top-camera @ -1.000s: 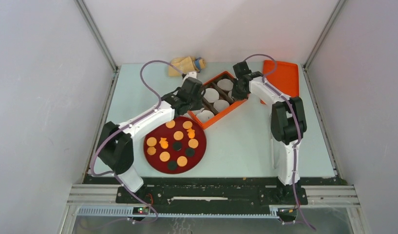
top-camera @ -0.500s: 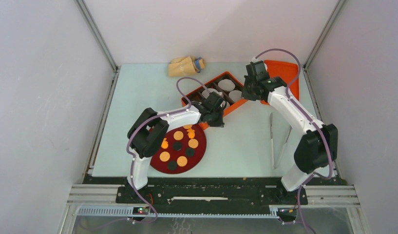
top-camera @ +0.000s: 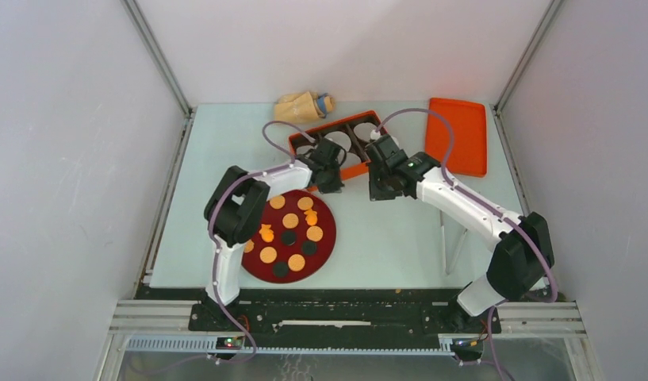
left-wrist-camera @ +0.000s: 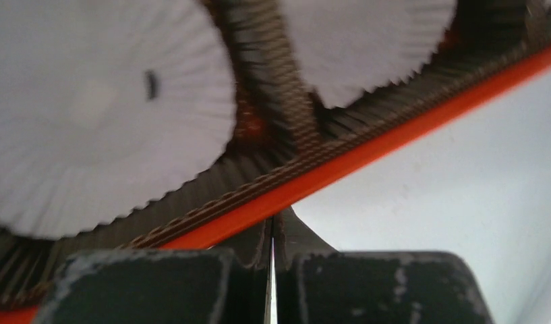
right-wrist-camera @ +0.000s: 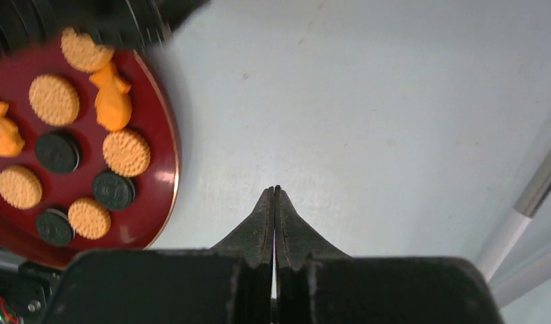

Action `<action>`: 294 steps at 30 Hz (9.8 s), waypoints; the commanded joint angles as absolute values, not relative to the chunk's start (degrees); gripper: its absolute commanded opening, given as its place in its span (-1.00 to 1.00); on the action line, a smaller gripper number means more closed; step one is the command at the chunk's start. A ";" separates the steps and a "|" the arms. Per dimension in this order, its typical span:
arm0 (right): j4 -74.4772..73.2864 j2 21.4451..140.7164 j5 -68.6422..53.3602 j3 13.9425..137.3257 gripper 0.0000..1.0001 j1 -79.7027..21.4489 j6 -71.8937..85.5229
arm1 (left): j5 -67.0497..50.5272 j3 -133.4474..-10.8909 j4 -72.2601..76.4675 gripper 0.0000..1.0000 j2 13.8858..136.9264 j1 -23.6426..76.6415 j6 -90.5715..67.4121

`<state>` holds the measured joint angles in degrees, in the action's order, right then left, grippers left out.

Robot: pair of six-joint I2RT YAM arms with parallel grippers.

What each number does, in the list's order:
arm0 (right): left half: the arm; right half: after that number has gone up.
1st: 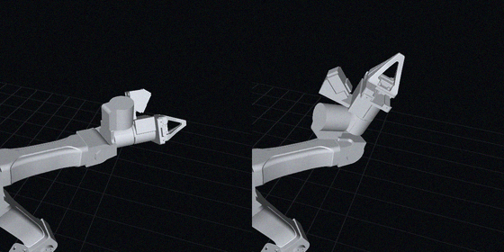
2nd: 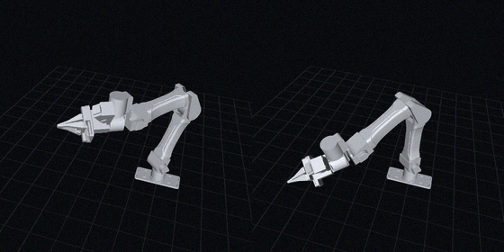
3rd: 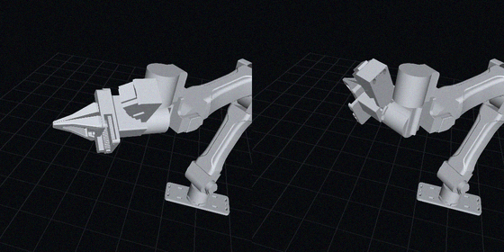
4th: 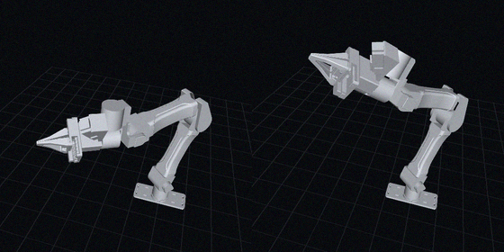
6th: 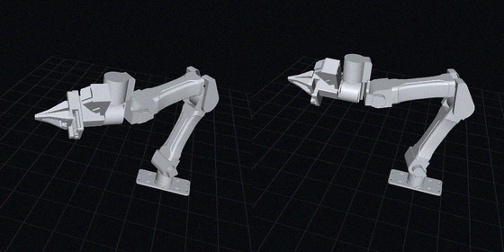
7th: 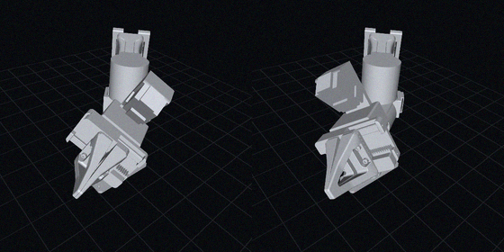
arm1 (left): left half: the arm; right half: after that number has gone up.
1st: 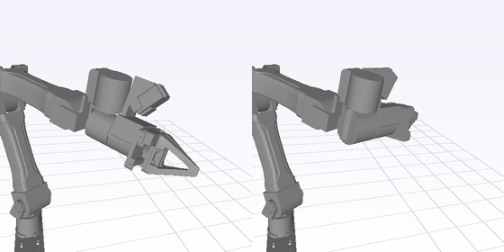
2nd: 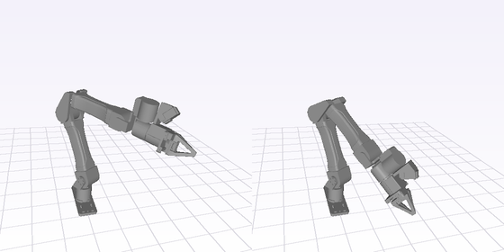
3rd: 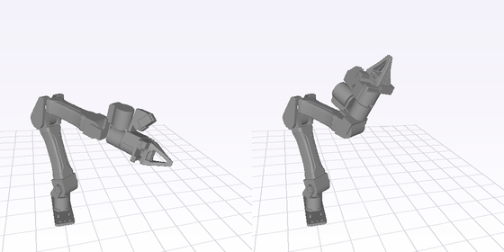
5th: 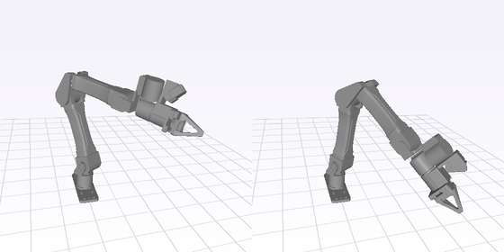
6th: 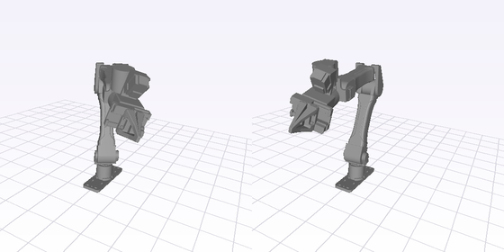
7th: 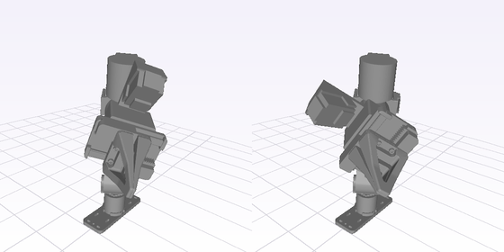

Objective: Pack the cookies

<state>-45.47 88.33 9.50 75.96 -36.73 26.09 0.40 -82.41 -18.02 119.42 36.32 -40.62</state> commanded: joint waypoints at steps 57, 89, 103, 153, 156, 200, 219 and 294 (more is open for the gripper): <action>-37.62 99.74 1.49 65.48 -1.00 -29.19 27.55 | 30.73 -54.13 -23.45 -1.00 70.01 34.51 -35.86; -42.56 130.02 3.96 120.41 -1.00 -22.99 24.29 | 31.07 -57.24 -24.17 -1.00 73.26 34.62 -33.21; -49.95 139.00 2.43 133.49 -1.00 -19.32 23.50 | 29.88 -56.87 -24.08 -1.00 74.14 34.63 -33.57; -48.71 94.73 24.58 72.69 0.40 -15.82 33.85 | 23.45 -56.01 -19.64 -1.00 73.09 35.33 -31.28; -50.70 95.69 26.12 72.49 0.46 -13.54 35.67 | 23.30 -55.56 -19.56 -1.00 72.53 35.33 -31.18; -58.99 122.82 25.44 110.52 -1.00 -11.39 15.50 | 22.13 -59.35 -20.46 -1.00 78.98 35.33 -31.30; -58.27 141.08 10.14 132.44 -0.72 -0.40 4.17 | 22.84 -61.53 -22.22 -1.00 81.21 36.20 -32.37; -48.89 117.30 12.26 82.79 0.99 -2.43 20.48 | 20.26 -59.96 -19.87 -1.00 80.07 36.83 -30.98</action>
<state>-46.04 116.27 12.73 84.36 -1.50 20.93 20.67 -57.87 -21.47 79.88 36.51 -31.90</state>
